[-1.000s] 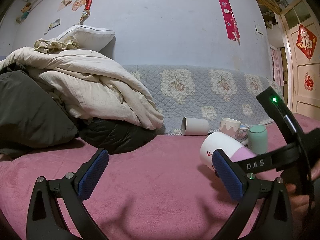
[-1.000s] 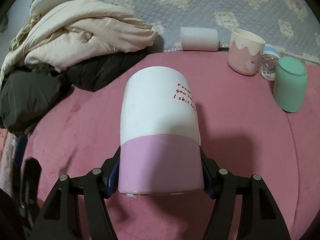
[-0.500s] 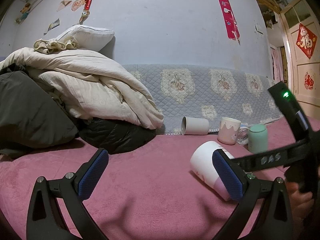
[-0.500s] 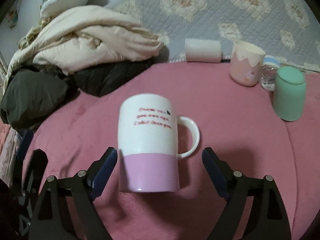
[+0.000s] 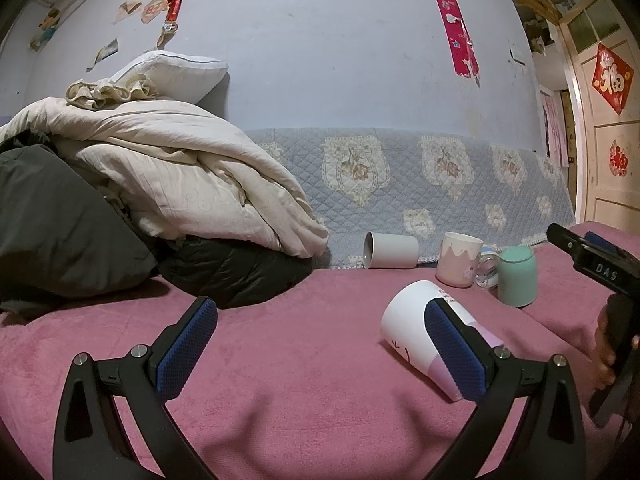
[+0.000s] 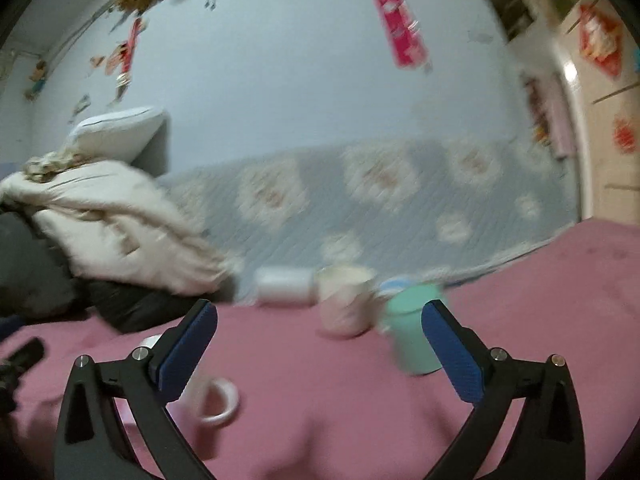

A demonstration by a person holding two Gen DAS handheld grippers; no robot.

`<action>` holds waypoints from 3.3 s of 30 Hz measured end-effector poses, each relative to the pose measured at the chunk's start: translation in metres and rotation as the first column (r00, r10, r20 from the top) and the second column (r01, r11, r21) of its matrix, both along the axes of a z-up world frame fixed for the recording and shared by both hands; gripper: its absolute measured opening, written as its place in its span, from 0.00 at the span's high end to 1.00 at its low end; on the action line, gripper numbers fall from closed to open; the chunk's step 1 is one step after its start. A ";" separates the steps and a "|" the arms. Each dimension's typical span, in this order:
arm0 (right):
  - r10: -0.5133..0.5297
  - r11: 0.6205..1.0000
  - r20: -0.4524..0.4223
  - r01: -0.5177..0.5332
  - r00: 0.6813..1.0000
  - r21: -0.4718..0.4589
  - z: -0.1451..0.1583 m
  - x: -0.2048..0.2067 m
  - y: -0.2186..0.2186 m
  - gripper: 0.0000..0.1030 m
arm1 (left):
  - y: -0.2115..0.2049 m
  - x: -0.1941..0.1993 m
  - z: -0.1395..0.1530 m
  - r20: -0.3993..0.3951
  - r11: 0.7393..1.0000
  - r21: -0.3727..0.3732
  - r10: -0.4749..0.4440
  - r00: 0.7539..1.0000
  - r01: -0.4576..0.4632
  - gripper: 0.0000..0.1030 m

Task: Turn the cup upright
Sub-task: 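Move the left tool to the mug and grasp it around the pink base, then lift the mug with the left tool, turning the pink base upward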

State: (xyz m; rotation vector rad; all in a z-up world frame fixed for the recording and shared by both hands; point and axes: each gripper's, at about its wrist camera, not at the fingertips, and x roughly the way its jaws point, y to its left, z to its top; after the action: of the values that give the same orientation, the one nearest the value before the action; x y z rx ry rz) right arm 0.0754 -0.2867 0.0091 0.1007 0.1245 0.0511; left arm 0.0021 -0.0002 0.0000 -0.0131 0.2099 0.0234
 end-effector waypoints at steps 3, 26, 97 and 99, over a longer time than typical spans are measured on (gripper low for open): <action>0.031 0.999 -0.051 -0.031 0.998 0.013 -0.004 0.010 -0.001 0.00 | -0.002 0.000 0.001 0.003 1.000 0.011 0.003 1.000 -0.003 0.00; -0.086 0.996 -0.018 0.087 0.996 0.033 -0.007 -0.007 -0.015 0.00 | -0.100 0.034 0.012 -0.250 0.993 0.029 -0.102 0.963 0.113 0.00; -0.176 0.984 0.041 0.176 0.984 0.019 -0.006 -0.020 -0.013 0.00 | -0.088 0.100 -0.030 -0.527 0.971 -0.233 -0.167 0.833 0.047 0.30; -0.176 0.984 0.043 0.175 0.983 0.020 -0.006 -0.020 -0.013 0.00 | -0.091 0.093 -0.028 -0.515 0.982 -0.181 -0.135 0.847 0.046 0.32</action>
State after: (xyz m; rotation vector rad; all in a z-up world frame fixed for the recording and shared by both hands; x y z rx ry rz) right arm 0.0557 -0.2999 0.0031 0.1259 0.0705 -0.1220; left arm 0.0950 -0.0916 -0.0279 -0.1619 0.7652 -0.0872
